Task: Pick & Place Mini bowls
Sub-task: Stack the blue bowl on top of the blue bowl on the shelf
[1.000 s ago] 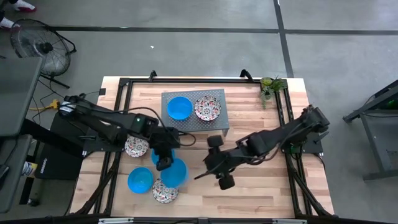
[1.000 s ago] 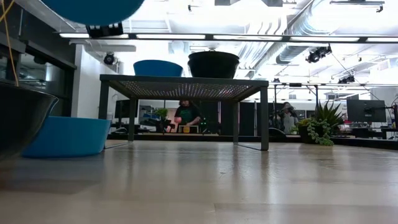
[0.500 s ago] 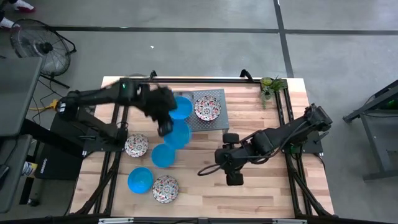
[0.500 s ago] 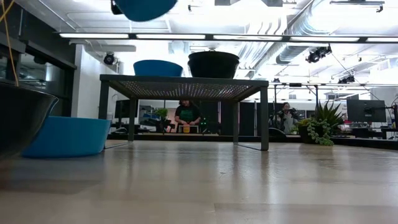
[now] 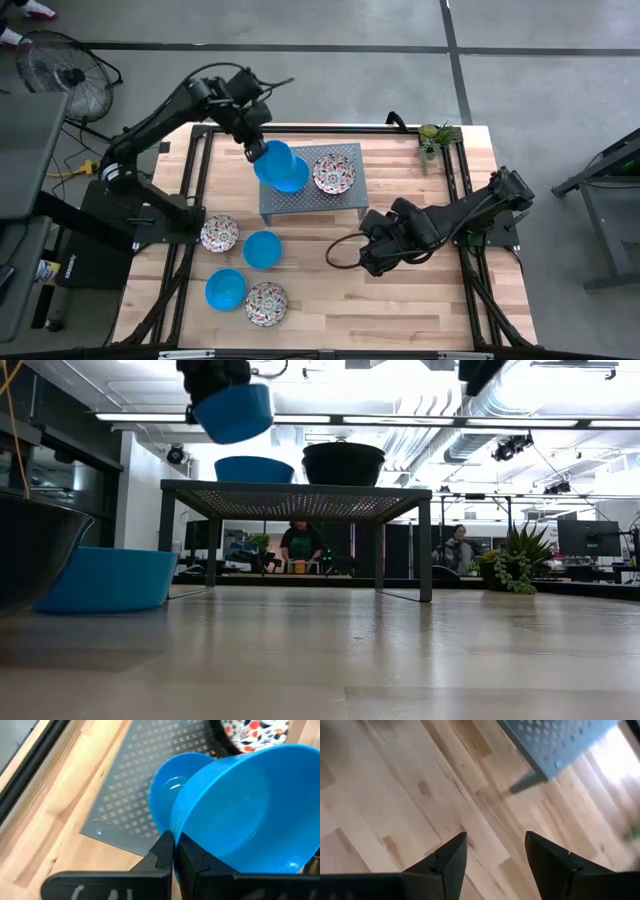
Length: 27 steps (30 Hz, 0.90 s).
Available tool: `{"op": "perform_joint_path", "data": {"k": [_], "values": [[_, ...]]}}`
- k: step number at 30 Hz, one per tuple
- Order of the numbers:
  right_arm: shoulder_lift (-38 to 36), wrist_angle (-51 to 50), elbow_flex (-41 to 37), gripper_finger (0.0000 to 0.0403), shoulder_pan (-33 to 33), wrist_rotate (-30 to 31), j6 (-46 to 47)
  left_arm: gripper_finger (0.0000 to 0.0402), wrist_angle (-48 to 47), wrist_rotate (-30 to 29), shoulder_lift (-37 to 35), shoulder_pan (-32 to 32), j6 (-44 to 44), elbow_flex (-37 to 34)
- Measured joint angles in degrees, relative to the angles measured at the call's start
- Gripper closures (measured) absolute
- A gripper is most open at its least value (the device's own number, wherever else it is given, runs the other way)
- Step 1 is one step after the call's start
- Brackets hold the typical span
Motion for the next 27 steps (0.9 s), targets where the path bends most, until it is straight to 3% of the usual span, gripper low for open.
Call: {"op": "perform_joint_path", "data": {"k": [5,13,23,27], "values": [[0.02,-5.3,0.0,0.0215,0.5,-1.92,8.48,0.0401,-1.05,1.17,3.42,3.65,6.5,-0.02],[-1.74,-6.64,-2.79,0.0215,3.36,0.2,18.81,0.0401,-1.11,1.08,6.19,3.76,12.47,0.65],[-11.42,0.44,-22.32,0.0215,8.84,-5.12,31.77,0.0401,-1.94,0.41,9.02,2.8,12.84,9.6],[-16.62,6.41,-30.63,0.0215,10.45,-7.47,34.86,0.0401,-5.72,-3.06,12.78,0.26,12.74,14.26]]}}
